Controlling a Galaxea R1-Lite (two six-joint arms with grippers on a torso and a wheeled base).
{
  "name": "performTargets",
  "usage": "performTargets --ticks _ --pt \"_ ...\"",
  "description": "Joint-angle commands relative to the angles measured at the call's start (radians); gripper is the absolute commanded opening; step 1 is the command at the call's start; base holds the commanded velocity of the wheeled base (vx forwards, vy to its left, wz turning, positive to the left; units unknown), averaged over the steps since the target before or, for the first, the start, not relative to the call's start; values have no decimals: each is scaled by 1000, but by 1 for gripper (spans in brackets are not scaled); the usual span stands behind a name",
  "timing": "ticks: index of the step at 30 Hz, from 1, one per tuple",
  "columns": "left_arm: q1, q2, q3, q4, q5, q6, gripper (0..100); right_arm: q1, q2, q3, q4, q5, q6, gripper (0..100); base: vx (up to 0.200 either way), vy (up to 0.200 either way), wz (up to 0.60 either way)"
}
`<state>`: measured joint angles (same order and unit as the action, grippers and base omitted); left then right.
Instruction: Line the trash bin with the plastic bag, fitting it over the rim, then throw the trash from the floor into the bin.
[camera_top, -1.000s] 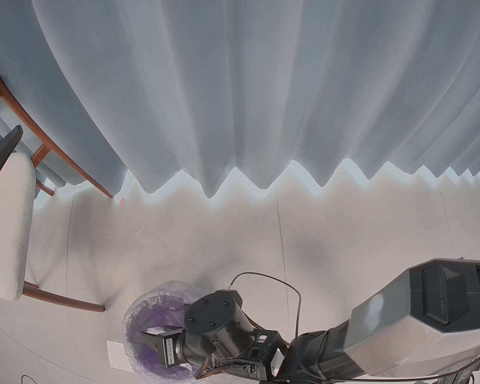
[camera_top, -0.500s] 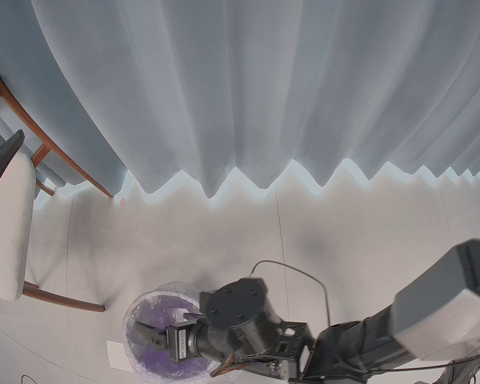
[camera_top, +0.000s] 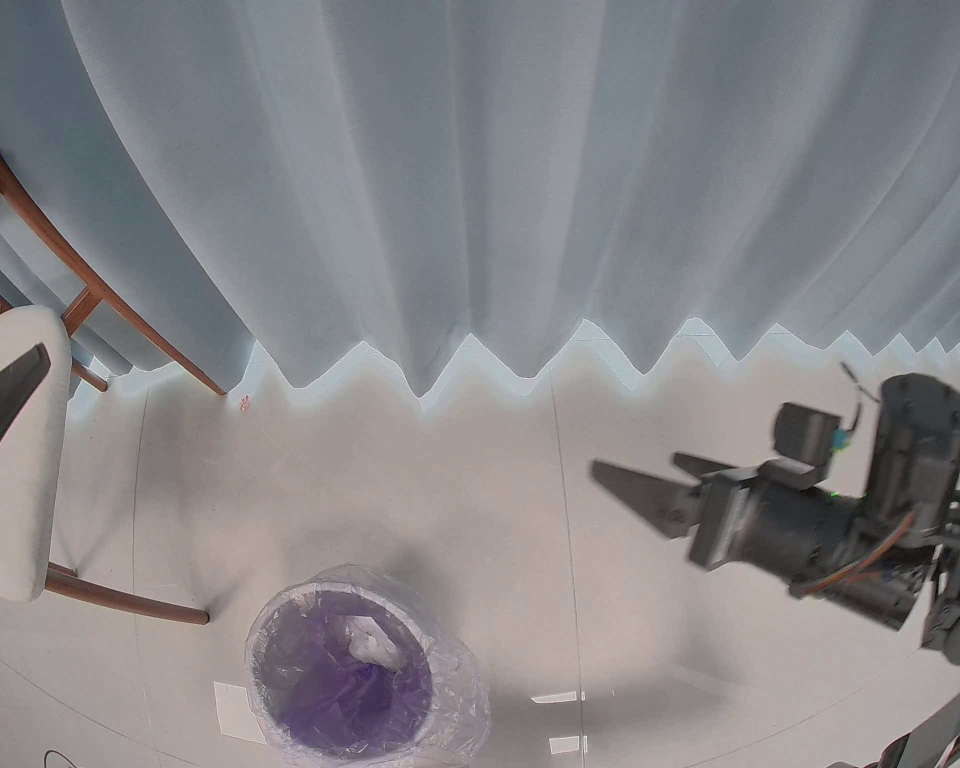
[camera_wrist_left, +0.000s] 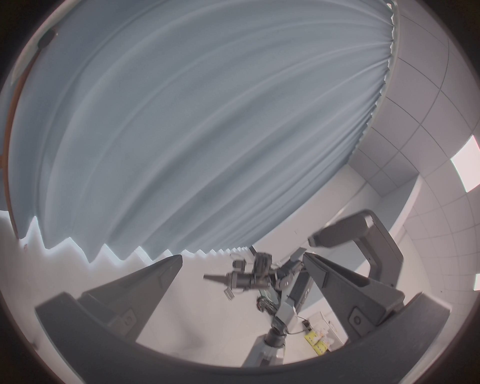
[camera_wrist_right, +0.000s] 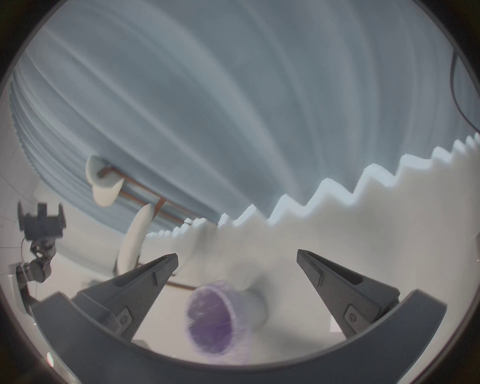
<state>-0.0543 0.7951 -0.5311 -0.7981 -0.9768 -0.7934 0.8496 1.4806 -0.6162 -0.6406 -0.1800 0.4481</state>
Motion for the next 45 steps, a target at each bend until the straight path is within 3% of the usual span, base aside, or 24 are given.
performTargets --ticks 1,4,6,7,8,10,11,13,15,16,17,18,23,24,25,26,28,30,32,36,37,39,40,45 --pt "-98 -415 290 17 -247 80 100 -655 -941 358 271 -9 -229 100 0 0 0" --pt "-70 -662 393 65 -249 71 100 -731 -1135 363 409 17 -307 100 0 0 0" --pt "-56 -728 448 62 -244 97 100 -754 -1215 380 450 31 -335 100 0 0 0" --pt "-55 -706 531 8 -200 226 100 -793 -1343 434 509 60 -385 100 0 0 0" --pt "-55 -695 531 31 -148 289 100 -800 -1401 478 519 80 -428 100 0 0 0" --pt "-56 -695 530 138 35 361 100 -827 -1447 589 492 94 -490 100 0 0 0" --pt "-56 -697 531 189 198 405 100 -857 -1481 616 507 97 -496 100 0 0 0" --pt "-56 -697 531 289 408 451 100 -850 -1481 605 610 106 -448 100 0 0 0" --pt "-56 -697 531 514 627 494 100 -848 -1481 602 619 146 -365 100 0 0 0" --pt "-56 -697 531 619 745 522 100 -848 -1481 602 618 178 -367 100 0 0 0" --pt "-56 -697 531 635 765 528 100 -848 -1481 602 618 183 -370 100 0 0 0" --pt "-62 -694 517 793 988 583 100 -850 -1481 602 618 215 -401 100 0 0 0" --pt "-64 -695 516 783 1009 706 100 -850 -1481 604 616 257 -407 100 0 0 0" --pt "-64 -694 516 784 1038 764 100 -848 -1481 602 615 286 -407 100 0 0 0" --pt "-64 -695 519 783 1119 804 100 -848 -1481 602 615 289 -402 100 0 0 0" --pt "-61 -697 522 783 1169 798 100 -850 -1481 602 613 286 -396 100 0 0 0" --pt "-61 -695 522 784 1221 800 100 -850 -1481 602 613 257 -382 100 0 0 0" --pt "-62 -694 520 784 1238 778 100 -850 -1481 602 615 85 -373 100 0 0 0" --pt "-59 -697 522 784 1230 769 100 -850 -1481 602 625 25 -381 100 0 0 0" --pt "-62 -695 522 784 1170 807 100 -850 -1479 602 630 33 -391 100 0 0 0" --pt "-64 -694 522 780 1067 841 100 -850 -1481 602 631 62 -402 100 0 0 0" --pt "-67 -694 522 783 986 853 100 -848 -1481 616 633 175 -422 100 0 0 0" --pt "-67 -694 520 784 978 853 100 -848 -1481 616 633 200 -428 100 0 0 0" --pt "-55 -691 528 801 989 780 100 -850 -1479 616 635 178 -430 100 0 0 0"
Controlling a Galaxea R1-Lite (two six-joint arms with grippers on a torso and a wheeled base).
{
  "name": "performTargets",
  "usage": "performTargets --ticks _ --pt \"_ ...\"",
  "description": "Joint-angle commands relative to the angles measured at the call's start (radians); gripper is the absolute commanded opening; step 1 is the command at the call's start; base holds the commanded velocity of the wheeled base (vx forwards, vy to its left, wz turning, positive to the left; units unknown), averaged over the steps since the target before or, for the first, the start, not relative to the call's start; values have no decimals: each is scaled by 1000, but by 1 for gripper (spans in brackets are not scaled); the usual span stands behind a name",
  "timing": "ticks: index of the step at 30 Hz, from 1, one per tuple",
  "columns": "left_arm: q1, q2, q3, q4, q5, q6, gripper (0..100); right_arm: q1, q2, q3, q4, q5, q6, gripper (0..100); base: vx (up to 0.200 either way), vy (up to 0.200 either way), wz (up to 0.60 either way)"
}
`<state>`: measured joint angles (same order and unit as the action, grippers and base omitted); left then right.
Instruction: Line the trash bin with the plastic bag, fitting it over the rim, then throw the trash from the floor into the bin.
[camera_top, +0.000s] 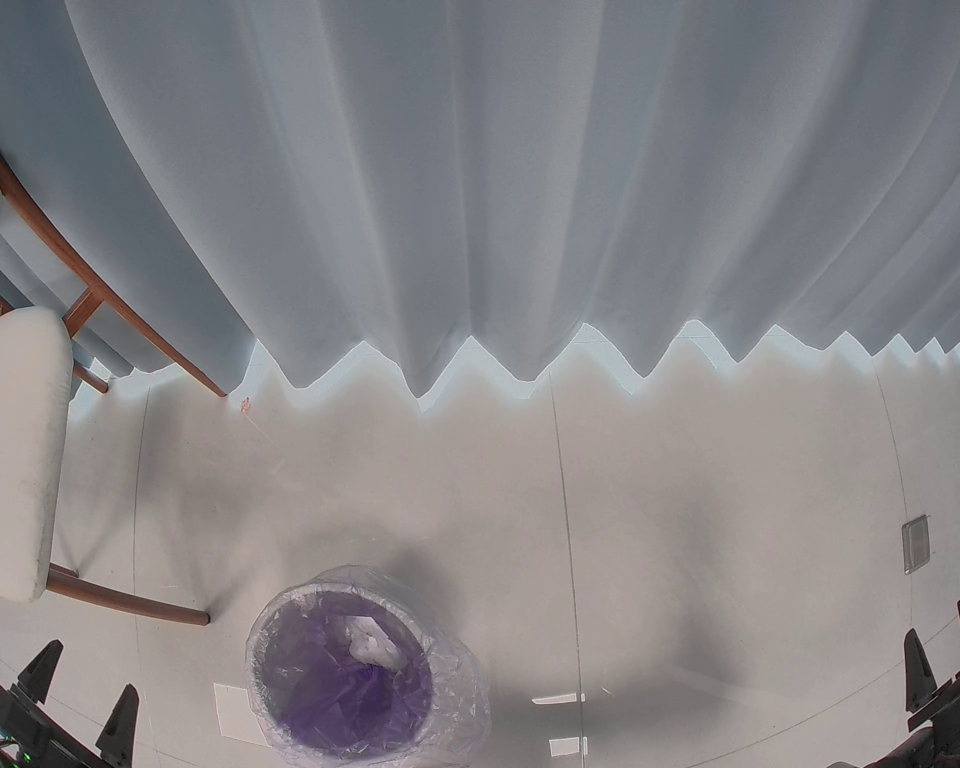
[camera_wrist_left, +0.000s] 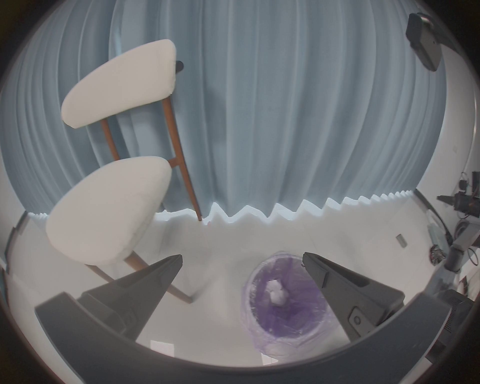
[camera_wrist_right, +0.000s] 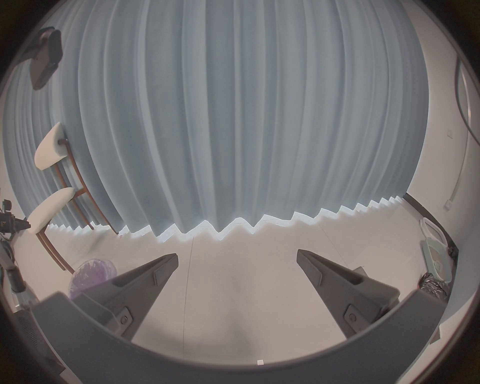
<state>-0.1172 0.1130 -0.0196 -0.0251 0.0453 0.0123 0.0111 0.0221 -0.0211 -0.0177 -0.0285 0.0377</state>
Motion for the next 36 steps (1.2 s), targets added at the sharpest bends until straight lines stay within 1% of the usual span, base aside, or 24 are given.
performTargets --ticks 1,3,4,8,12,14,18,20,21,23,27,36 --pt "36 -7 18 33 -32 -35 100 -11 -21 21 12 18 -15 100 0 0 0" --pt "113 -13 18 34 -36 -18 100 -11 -21 21 13 13 -15 100 0 0 0" --pt "168 -21 20 31 -42 -2 100 -11 -21 21 13 15 -15 100 0 0 0" --pt "154 -27 20 27 -45 -3 100 -11 -21 21 12 9 1 100 0 0 0" --pt "156 -30 20 27 -45 0 100 -13 -19 20 21 -7 -5 100 0 0 0" --pt "159 -30 20 27 -33 -23 100 -14 -13 9 56 -7 -7 100 0 0 0" --pt "157 -30 20 27 -32 -26 100 -17 -4 9 53 -10 -5 100 0 0 0" --pt "106 -93 20 28 -50 3 100 -13 -21 21 16 -1 -12 100 0 0 0" --pt "94 -113 20 28 -53 9 100 -13 -21 21 10 1 -16 100 0 0 0" --pt "108 -113 20 28 -53 9 100 -13 -22 21 13 6 -18 100 0 0 0" --pt "108 -111 20 27 -47 -3 100 -13 -22 21 13 10 -27 100 0 0 0" --pt "110 -111 20 30 -42 -9 100 -14 -21 21 15 -19 5 100 0 0 0"
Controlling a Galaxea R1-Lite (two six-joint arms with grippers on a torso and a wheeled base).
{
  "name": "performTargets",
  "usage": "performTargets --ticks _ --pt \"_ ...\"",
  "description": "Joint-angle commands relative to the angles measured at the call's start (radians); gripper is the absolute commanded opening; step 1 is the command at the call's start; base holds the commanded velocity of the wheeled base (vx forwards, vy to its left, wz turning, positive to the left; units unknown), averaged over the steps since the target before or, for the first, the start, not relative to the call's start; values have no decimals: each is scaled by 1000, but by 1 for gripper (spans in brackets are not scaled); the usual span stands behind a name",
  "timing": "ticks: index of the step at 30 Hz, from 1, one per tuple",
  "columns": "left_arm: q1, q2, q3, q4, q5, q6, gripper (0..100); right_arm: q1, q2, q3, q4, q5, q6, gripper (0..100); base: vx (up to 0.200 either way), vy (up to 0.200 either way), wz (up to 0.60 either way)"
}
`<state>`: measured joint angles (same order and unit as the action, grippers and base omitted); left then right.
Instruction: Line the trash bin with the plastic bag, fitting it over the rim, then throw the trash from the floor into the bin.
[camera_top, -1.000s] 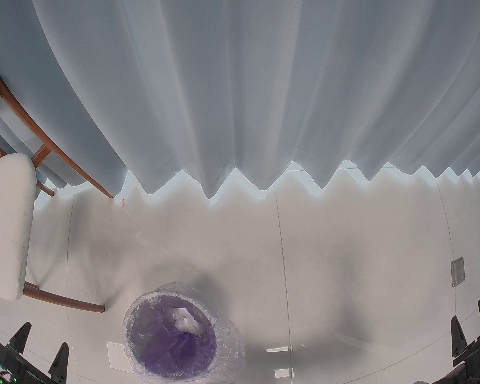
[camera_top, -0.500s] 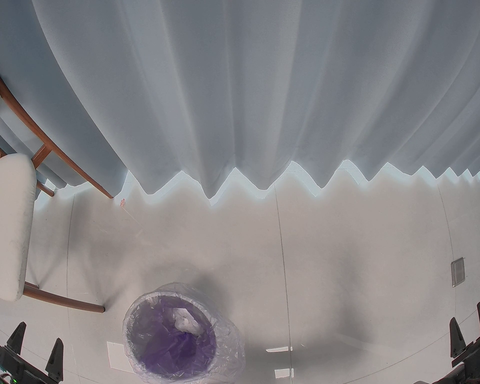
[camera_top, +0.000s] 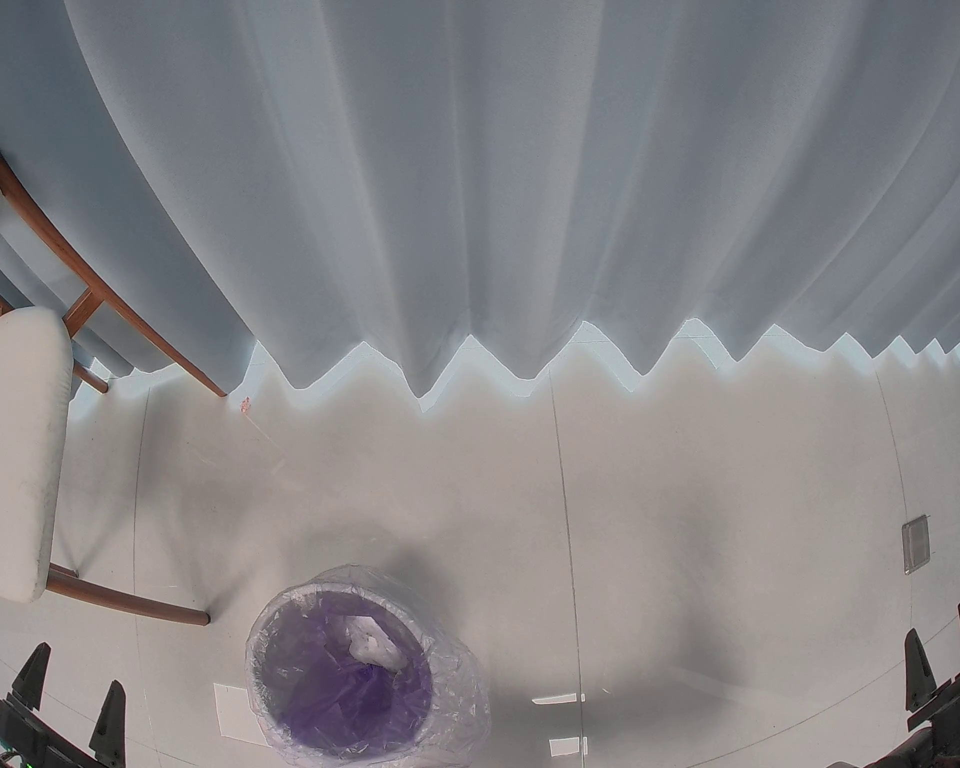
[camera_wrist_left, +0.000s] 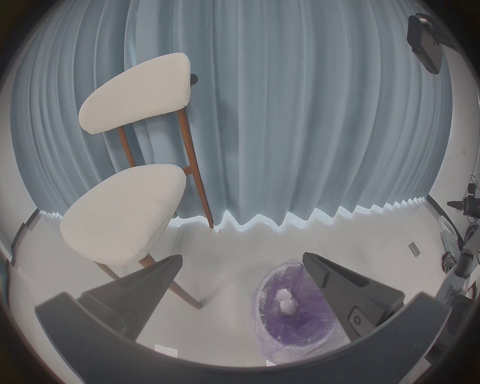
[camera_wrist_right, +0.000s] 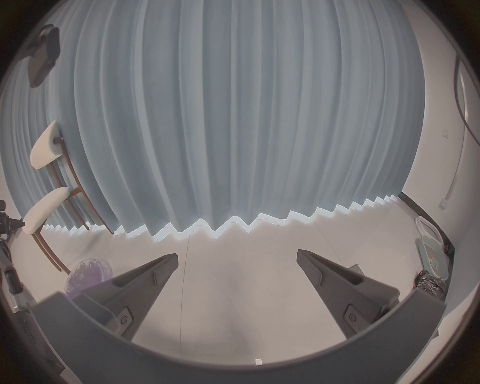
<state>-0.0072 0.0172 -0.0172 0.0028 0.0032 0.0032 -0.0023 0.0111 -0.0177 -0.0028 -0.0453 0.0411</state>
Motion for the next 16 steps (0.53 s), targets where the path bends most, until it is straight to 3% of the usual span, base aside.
performTargets --ticks 1,16 --pt "0 -16 17 2 0 0 100 -1 -10 18 -2 -2 2 100 0 0 0" --pt "0 -16 17 2 -2 1 100 -1 -10 18 0 21 -33 100 0 0 0"
